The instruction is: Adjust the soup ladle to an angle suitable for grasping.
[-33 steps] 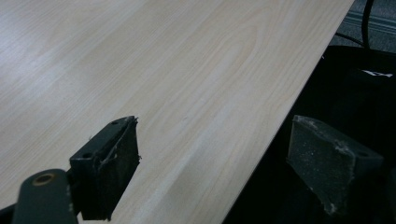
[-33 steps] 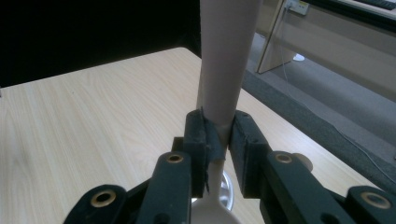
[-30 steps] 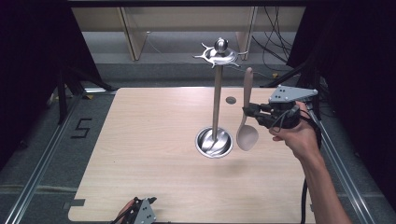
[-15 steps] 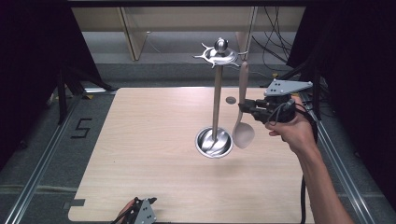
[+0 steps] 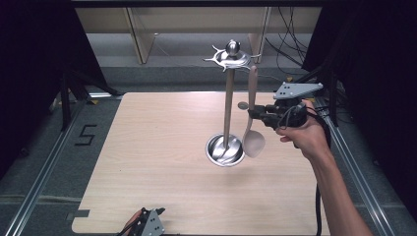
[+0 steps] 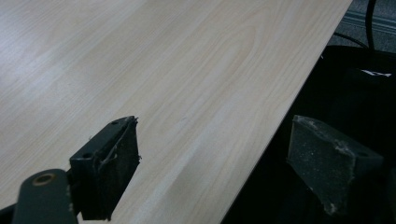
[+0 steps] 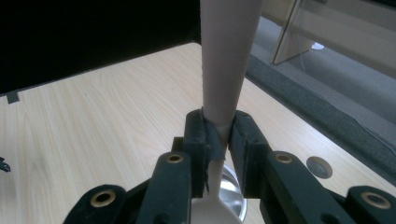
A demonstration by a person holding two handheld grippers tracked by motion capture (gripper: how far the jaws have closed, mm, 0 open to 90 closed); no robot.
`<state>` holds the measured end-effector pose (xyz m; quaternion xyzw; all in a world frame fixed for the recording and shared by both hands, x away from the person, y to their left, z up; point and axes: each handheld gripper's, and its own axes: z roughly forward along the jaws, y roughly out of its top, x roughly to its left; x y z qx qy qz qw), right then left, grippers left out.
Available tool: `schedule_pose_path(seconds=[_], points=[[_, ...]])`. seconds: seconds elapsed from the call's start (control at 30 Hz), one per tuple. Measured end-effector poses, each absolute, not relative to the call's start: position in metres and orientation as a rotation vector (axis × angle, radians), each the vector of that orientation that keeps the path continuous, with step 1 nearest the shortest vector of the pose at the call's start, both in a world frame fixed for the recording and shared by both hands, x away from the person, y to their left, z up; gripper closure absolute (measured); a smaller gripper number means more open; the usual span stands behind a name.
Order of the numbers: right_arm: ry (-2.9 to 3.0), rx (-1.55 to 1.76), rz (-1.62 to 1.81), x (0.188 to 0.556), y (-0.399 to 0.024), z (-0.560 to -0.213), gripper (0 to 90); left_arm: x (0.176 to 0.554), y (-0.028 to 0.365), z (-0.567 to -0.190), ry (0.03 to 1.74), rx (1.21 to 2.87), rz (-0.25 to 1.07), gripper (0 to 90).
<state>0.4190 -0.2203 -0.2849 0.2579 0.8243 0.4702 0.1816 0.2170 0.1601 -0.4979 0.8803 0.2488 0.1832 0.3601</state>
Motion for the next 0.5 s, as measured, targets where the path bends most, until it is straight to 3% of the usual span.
schedule_pose_path(seconds=[0.5], points=[[2.293,0.746,1.372,0.4233,-0.2141,-0.2911,76.7,0.2167,0.1603,-0.4975,0.641,2.267,0.474,15.6]])
